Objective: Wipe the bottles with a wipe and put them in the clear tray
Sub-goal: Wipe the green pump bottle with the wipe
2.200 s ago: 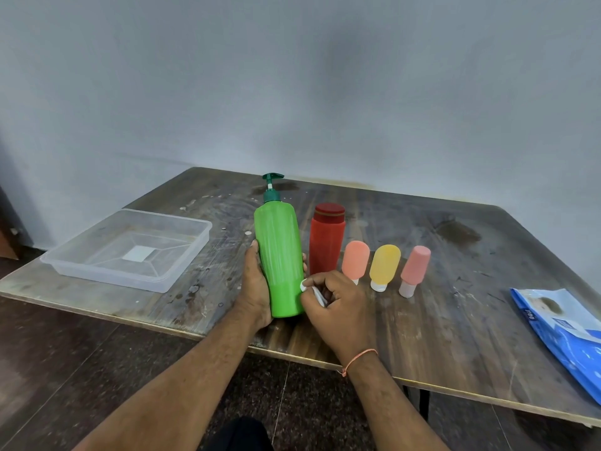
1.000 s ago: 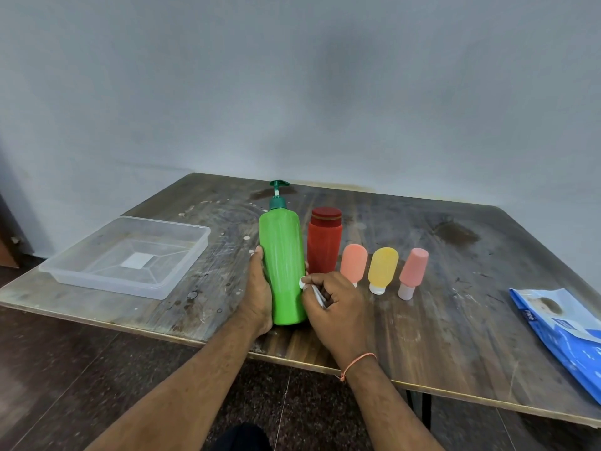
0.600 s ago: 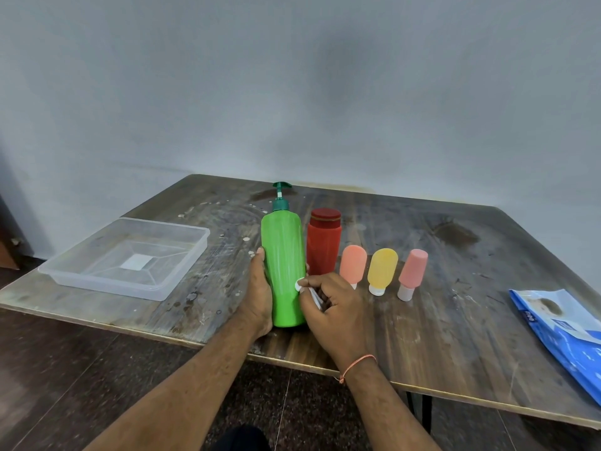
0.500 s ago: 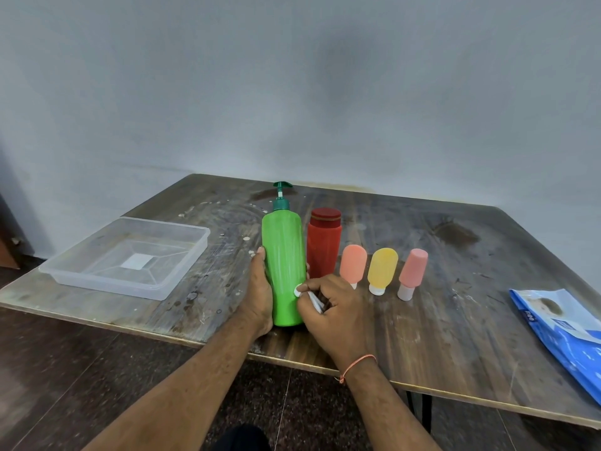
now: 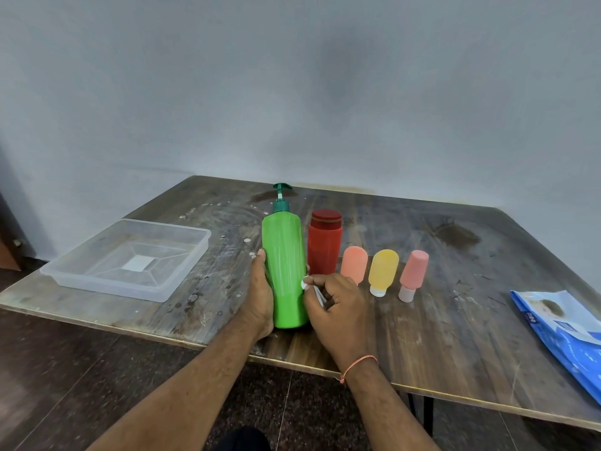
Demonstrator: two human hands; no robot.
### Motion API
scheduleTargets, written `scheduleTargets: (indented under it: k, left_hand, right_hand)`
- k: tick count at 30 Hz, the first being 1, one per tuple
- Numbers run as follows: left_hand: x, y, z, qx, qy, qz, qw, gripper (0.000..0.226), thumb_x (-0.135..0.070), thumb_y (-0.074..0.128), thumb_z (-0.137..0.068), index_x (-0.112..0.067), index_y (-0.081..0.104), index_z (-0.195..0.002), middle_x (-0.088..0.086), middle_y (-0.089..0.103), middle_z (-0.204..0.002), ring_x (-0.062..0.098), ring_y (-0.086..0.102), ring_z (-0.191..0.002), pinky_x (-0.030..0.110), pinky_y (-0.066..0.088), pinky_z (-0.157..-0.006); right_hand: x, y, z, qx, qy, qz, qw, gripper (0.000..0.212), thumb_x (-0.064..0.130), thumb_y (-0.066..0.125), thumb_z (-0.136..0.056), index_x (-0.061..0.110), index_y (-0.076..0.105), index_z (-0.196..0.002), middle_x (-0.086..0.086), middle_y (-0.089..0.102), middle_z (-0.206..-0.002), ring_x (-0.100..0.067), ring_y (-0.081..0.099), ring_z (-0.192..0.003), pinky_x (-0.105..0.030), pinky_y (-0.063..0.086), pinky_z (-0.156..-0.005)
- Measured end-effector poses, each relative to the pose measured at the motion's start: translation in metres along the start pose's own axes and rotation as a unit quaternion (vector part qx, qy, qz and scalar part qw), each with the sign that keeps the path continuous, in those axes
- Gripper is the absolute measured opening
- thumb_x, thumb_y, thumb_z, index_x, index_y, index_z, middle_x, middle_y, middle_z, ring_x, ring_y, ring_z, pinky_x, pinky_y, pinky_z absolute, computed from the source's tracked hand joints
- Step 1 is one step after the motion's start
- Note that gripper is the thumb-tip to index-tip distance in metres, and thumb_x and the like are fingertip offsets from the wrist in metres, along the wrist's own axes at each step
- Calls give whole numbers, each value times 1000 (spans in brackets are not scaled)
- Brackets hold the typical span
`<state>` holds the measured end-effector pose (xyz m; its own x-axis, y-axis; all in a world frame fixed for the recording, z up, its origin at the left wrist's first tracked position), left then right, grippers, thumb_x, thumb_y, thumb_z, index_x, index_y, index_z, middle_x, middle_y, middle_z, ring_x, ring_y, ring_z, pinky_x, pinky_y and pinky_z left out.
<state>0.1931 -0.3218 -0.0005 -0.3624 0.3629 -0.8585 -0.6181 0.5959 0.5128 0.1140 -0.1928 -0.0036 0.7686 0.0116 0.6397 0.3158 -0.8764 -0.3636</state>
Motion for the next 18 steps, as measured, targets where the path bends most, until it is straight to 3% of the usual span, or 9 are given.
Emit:
scheduleTargets:
  k: [8,13,18]
  left_hand:
    - [0,-1,0,-3,-4,-20,1000,83,-65,19,-105,-11,83,-98,22,74,-101,29,73,-88,42,60,-85]
    - [1,-4,-1,-21,3,-12,1000,83,-68,25,-103,-4,77,-111,28,72,-108,34,71,-93,50,54,-97]
    - [2,-3,-2,-8,4,-11,1000,82,-67,24,-104,-9,81,-103,26,72,-104,32,72,-90,47,56,-91]
  right_hand:
    - [0,0,1,-13,6,5,1000,12,25,73,-86,30,81,-94,21,73,-92,-6,64,-91,-30,52,-78]
    - [2,1,0,-2,-18,-13,1000,16,17,77,-89,28,83,-99,20,75,-100,-7,67,-98,-21,49,-87]
    - [1,1,1,-8,8,5,1000,10,23,73,-83,29,80,-87,20,72,-88,-6,63,-90,-23,47,-78]
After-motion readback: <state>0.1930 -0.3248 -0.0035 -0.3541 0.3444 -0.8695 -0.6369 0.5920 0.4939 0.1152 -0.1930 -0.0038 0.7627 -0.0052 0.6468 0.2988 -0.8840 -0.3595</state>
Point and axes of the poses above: each hand's wrist, its own z-axis away from the middle knuckle, its own y-axis out of the palm, x = y × z, the point moved 2 cm from there along -z, towards the middle knuckle
